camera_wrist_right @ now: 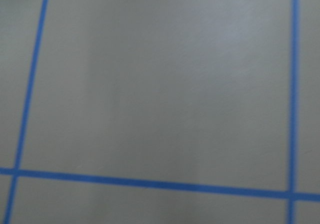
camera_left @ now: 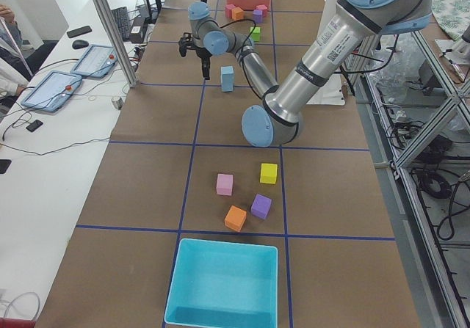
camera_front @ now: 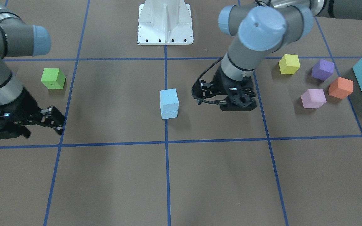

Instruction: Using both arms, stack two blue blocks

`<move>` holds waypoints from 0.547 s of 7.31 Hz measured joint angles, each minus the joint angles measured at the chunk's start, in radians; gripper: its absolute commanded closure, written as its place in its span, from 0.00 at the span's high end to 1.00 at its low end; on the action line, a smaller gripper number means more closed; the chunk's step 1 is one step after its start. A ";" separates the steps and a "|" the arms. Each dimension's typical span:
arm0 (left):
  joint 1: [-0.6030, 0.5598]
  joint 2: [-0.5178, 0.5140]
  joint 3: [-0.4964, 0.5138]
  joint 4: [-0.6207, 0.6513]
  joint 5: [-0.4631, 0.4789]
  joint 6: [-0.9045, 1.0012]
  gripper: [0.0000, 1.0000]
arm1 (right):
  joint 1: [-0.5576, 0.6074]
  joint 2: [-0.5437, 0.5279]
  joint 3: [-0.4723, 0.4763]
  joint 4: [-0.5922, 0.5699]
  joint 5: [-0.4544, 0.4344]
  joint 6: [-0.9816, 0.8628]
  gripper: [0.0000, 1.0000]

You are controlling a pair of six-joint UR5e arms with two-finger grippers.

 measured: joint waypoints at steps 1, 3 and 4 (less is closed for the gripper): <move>-0.121 0.098 -0.038 0.059 -0.045 0.236 0.99 | 0.113 -0.048 0.002 -0.036 0.059 -0.074 1.00; -0.381 0.299 -0.002 0.107 -0.132 0.700 0.99 | 0.280 -0.139 0.023 -0.157 0.123 -0.316 1.00; -0.488 0.361 0.066 0.112 -0.173 0.863 0.99 | 0.322 -0.180 0.040 -0.217 0.130 -0.382 1.00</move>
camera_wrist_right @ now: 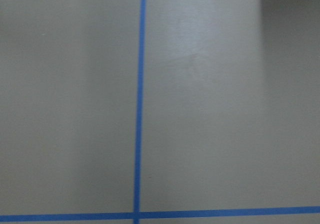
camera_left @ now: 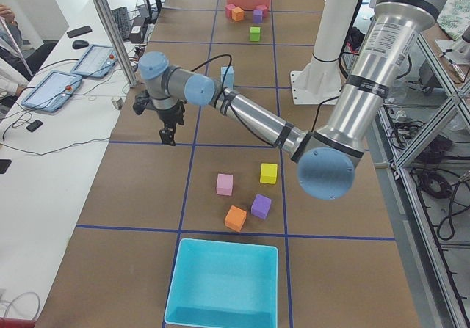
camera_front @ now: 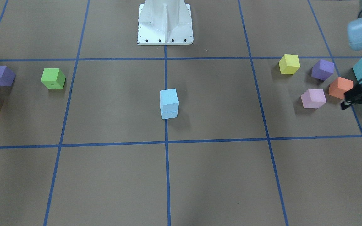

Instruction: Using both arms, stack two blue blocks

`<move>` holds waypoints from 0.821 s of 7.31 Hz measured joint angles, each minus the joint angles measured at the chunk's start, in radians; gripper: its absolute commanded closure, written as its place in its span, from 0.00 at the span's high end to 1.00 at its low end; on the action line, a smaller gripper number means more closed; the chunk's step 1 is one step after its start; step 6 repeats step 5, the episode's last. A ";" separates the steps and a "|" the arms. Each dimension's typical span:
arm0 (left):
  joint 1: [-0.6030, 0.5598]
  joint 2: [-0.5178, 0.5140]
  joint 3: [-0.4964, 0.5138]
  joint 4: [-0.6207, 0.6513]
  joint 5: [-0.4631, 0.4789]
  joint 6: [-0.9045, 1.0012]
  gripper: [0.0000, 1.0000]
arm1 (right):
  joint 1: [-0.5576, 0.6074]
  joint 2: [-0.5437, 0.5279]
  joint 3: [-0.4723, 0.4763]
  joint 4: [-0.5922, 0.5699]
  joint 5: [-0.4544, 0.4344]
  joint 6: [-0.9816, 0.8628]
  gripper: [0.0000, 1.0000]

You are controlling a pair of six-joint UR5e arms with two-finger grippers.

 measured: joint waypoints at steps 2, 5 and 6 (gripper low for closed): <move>-0.123 0.098 0.090 0.000 -0.028 0.142 0.99 | 0.034 -0.088 0.039 -0.041 0.002 -0.035 1.00; -0.158 0.205 0.104 -0.009 -0.032 0.212 0.99 | 0.050 -0.143 0.067 -0.047 0.002 -0.039 1.00; -0.158 0.205 0.104 -0.009 -0.032 0.212 0.99 | 0.050 -0.143 0.067 -0.047 0.002 -0.039 1.00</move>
